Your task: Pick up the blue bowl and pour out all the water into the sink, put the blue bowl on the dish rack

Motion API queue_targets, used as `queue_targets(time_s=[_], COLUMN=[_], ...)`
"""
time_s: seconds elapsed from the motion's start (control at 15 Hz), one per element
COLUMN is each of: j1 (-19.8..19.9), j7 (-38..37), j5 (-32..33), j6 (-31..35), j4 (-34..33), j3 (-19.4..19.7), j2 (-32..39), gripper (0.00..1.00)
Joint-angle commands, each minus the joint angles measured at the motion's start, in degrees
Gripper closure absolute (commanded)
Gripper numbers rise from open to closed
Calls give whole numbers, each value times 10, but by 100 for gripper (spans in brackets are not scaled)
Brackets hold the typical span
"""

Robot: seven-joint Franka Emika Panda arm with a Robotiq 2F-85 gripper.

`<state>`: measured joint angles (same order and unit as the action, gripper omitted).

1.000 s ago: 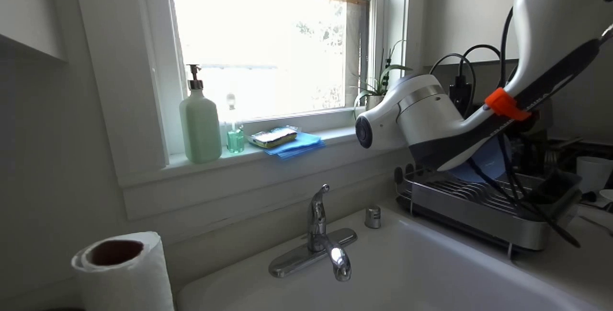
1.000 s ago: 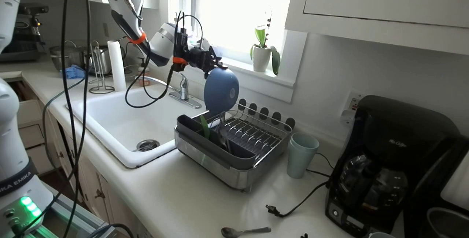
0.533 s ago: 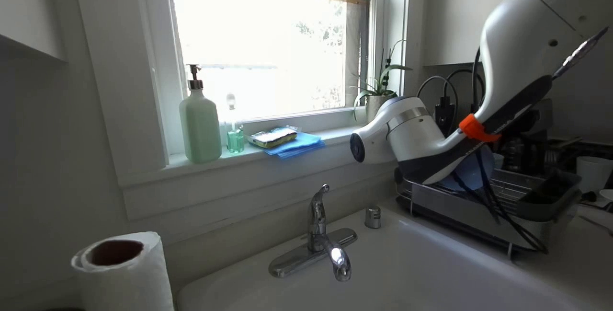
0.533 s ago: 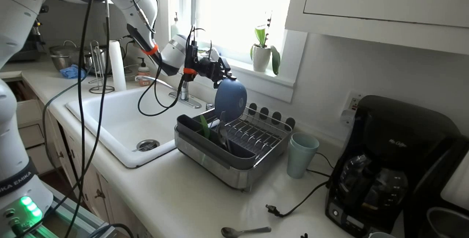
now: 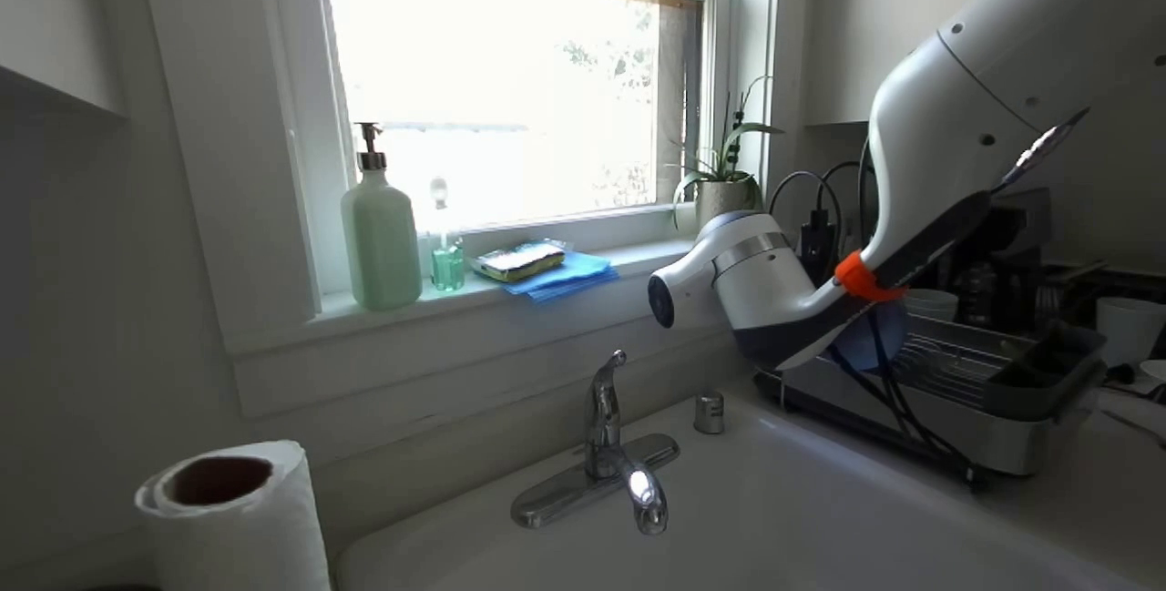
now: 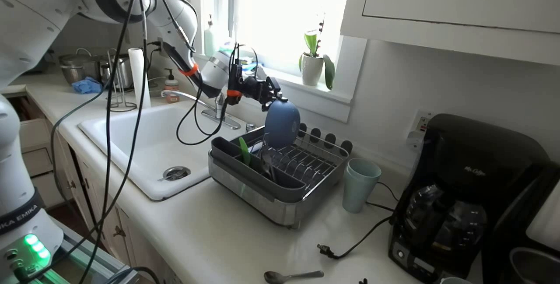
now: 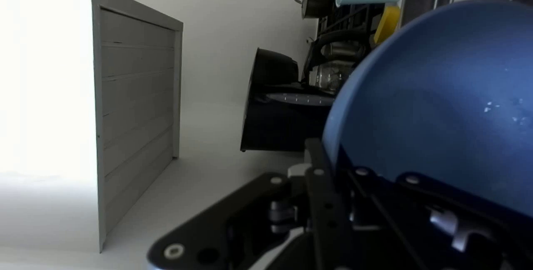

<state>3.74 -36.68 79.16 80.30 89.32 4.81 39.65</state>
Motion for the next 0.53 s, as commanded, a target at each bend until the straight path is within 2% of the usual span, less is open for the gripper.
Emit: queue_targets(time_s=[0.0, 0.47], j1=[-12, -25], j7=[-4, 23], j5=[30, 95], j6=[-7, -13], j4=[-37, -24], j3=[8, 9], j2=[39, 59], gripper=[99, 99])
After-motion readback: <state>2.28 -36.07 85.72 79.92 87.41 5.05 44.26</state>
